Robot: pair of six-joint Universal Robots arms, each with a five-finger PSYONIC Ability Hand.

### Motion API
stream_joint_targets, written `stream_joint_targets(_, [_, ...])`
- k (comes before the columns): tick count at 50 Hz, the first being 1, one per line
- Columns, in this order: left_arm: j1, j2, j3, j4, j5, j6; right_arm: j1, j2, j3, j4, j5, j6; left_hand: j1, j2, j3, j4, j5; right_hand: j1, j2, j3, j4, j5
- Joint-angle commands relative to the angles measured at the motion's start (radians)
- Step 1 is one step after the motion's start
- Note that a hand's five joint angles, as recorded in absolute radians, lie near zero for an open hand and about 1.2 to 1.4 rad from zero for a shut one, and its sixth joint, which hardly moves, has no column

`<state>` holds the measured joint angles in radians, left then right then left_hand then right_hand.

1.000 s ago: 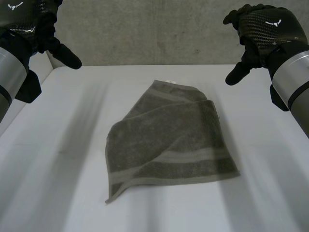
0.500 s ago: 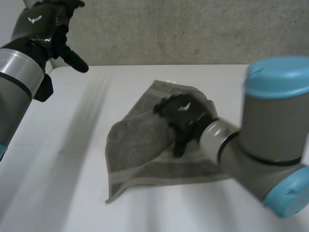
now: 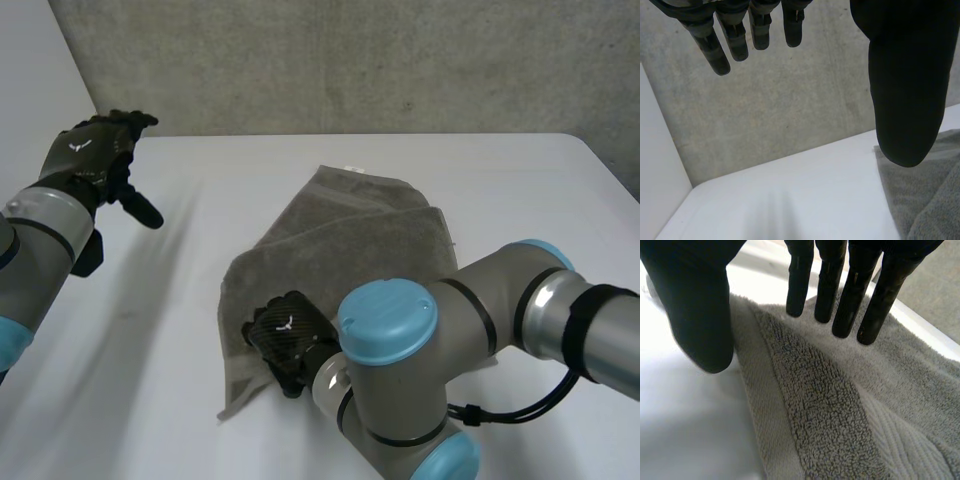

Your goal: Fold the laundry

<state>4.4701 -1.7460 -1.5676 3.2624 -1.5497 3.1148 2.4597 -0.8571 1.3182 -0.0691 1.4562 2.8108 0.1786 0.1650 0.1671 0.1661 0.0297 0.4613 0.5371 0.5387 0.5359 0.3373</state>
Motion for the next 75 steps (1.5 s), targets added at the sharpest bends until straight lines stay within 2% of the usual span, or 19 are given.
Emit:
stream_joint_targets(1, [0.012, 0.003, -0.037, 0.028, 0.000, 0.001, 0.004, 0.047, -0.039, 0.005, 0.038, -0.030, -0.003, 0.010, 0.008, 0.009, -0.029, 0.616, 0.540, 0.539, 0.541, 0.565])
stream_joint_targets(2, [0.012, 0.003, -0.037, 0.028, 0.000, 0.001, 0.002, 0.049, -0.040, 0.006, 0.039, -0.039, -0.003, 0.010, 0.008, 0.009, -0.029, 0.895, 0.819, 0.818, 0.820, 0.844])
stream_joint_targets(3, [0.012, 0.003, -0.037, 0.028, 0.000, 0.001, 0.002, 0.044, -0.043, 0.006, 0.039, -0.045, -0.003, 0.010, 0.008, 0.009, -0.029, 0.935, 0.859, 0.857, 0.860, 0.884])
stream_joint_targets(9, [0.012, -0.012, -0.037, 0.043, 0.008, 0.001, -0.010, -0.056, -0.054, 0.008, 0.044, -0.036, -0.003, 0.010, 0.008, 0.009, -0.029, 0.935, 0.859, 0.858, 0.860, 0.884])
stream_joint_targets(13, [0.012, -0.038, -0.042, 0.092, 0.046, -0.001, -0.015, -0.256, -0.063, 0.009, 0.044, -0.031, 0.000, 0.013, 0.011, 0.012, -0.026, 0.935, 0.859, 0.858, 0.860, 0.884])
stream_joint_targets(22, [0.014, -0.193, -0.014, 0.181, 0.236, -0.002, -0.111, -0.538, -0.114, 0.087, 0.041, -0.036, -0.004, 0.010, 0.007, 0.008, -0.030, 0.935, 0.859, 0.858, 0.860, 0.884])
stream_joint_targets(29, [-0.008, -0.297, 0.017, 0.229, 0.411, -0.028, -0.123, -0.614, -0.117, 0.107, 0.044, -0.037, -0.004, 0.010, 0.007, 0.008, -0.030, 0.935, 0.859, 0.858, 0.860, 0.884])
stream_joint_targets(33, [-0.046, -0.322, 0.030, 0.231, 0.436, -0.065, -0.123, -0.666, -0.103, 0.107, 0.049, -0.040, -0.004, 0.010, 0.007, 0.008, -0.030, 0.935, 0.859, 0.858, 0.860, 0.884])
stream_joint_targets(42, [-0.153, -0.405, 0.104, 0.281, 0.419, -0.202, -0.117, -0.691, -0.088, 0.140, 0.050, -0.039, 0.006, 0.019, 0.017, 0.018, -0.020, 0.935, 0.859, 0.858, 0.860, 0.884])
stream_joint_targets(50, [-0.232, -0.507, 0.224, 0.293, 0.292, -0.249, -0.114, -0.737, -0.082, 0.160, 0.050, -0.034, 0.067, 0.081, 0.079, 0.080, 0.042, 0.935, 0.859, 0.858, 0.860, 0.884])
stream_joint_targets(52, [-0.239, -0.550, 0.271, 0.296, 0.222, -0.248, -0.123, -0.767, -0.080, 0.173, 0.052, -0.034, 0.379, 0.393, 0.391, 0.392, 0.354, 0.935, 0.859, 0.858, 0.860, 0.884])
stream_joint_targets(53, [-0.239, -0.550, 0.271, 0.296, 0.221, -0.248, -0.123, -0.767, -0.080, 0.173, 0.052, -0.034, 0.381, 0.395, 0.393, 0.394, 0.356, 0.935, 0.859, 0.858, 0.860, 0.884])
stream_joint_targets(54, [-0.241, -0.575, 0.294, 0.301, 0.186, -0.245, -0.123, -0.783, -0.082, 0.178, 0.052, -0.034, 0.736, 0.750, 0.747, 0.748, 0.710, 0.935, 0.859, 0.858, 0.860, 0.884])
stream_joint_targets(55, [-0.241, -0.575, 0.294, 0.301, 0.186, -0.245, -0.123, -0.783, -0.082, 0.178, 0.052, -0.034, 0.740, 0.753, 0.751, 0.752, 0.714, 0.935, 0.859, 0.858, 0.860, 0.884])
stream_joint_targets(56, [-0.241, -0.595, 0.317, 0.310, 0.147, -0.237, -0.128, -0.792, -0.083, 0.183, 0.056, -0.034, 1.196, 1.209, 1.207, 1.208, 1.170, 0.935, 0.859, 0.858, 0.860, 0.884])
stream_joint_targets(61, [-0.221, -0.598, 0.360, 0.312, 0.008, -0.156, -0.199, -0.803, -0.079, 0.184, 0.105, -0.037, 1.218, 1.231, 1.229, 1.230, 1.192, 0.935, 0.859, 0.858, 0.860, 0.884])
stream_joint_targets(66, [-0.152, -0.438, 0.287, 0.306, -0.044, -0.048, -0.309, -0.800, -0.051, 0.184, 0.112, -0.034, 1.218, 1.231, 1.229, 1.230, 1.192, 0.935, 0.859, 0.858, 0.860, 0.884])
stream_joint_targets(68, [-0.131, -0.269, 0.175, 0.319, -0.020, 0.010, -0.366, -0.769, -0.030, 0.181, 0.102, -0.031, 1.218, 1.231, 1.229, 1.230, 1.192, 0.935, 0.859, 0.858, 0.860, 0.884])
stream_joint_targets(75, [-0.141, 0.044, 0.046, 0.315, 0.048, 0.123, -0.438, -0.582, -0.048, 0.167, 0.090, 0.031, 1.218, 1.231, 1.229, 1.230, 1.192, 0.935, 0.859, 0.858, 0.860, 0.884])
